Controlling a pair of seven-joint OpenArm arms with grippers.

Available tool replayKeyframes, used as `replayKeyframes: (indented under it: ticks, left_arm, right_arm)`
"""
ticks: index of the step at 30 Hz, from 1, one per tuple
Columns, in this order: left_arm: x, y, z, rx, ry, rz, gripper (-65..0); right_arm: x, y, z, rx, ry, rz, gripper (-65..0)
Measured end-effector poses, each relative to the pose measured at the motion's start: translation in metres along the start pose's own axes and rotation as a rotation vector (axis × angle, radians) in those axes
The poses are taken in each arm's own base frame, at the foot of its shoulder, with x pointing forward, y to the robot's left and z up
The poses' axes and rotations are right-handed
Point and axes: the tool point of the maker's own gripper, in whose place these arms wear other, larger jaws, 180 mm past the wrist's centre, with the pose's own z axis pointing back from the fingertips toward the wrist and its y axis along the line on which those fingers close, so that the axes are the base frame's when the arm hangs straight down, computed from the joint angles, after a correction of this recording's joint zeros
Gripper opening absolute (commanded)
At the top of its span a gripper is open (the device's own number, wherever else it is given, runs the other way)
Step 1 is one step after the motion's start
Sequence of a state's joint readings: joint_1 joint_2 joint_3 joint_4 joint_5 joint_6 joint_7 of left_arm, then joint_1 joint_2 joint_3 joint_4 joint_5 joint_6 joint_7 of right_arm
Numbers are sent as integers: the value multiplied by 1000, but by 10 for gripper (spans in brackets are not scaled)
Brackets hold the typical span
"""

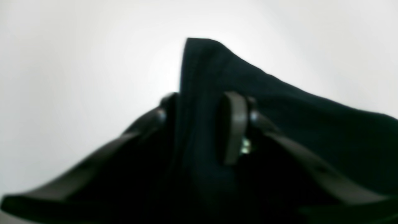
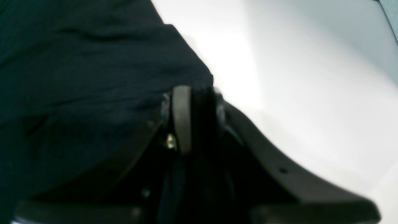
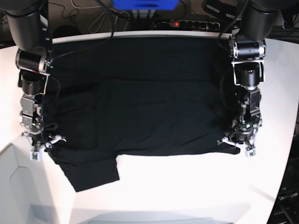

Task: Fold the T-shirt properly
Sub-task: 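Release the edge and move both grippers to the shirt's hem corners, then grasp the hem corners with both grippers and lift them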

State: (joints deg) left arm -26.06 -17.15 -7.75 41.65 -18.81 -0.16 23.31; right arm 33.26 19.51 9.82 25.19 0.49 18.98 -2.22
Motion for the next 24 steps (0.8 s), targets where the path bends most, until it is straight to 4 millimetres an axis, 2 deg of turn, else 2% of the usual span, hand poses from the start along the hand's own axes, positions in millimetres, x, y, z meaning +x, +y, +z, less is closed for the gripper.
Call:
replayKeyframes:
  ticks: [3,5,12,18,22,24]
  left_arm:
    - [0,2,0,5,-3,-4,-570]
    - [0,3,0,6,-3,-2,-650]
    - [2,0,3,-4,0,-2,-650]
    - [4,-21,28,-65,-30,-52,-650]
    - [23,-29,40,-86,-107,-72,-650]
    - [25,-26,48,-91,-132,-55,-650]
  right_arm:
    - [-1,2,0,2,1,-1,-650]
    - [0,2,0,2,0,-1,-650]
    - [3,0,0,0,-5,-3,-650]
    - [11,4,14,0,-31,78,-650]
    - [34,5,26,-6,-87,125,-650]
    - [48,7,34,-9,-134,147,-650]
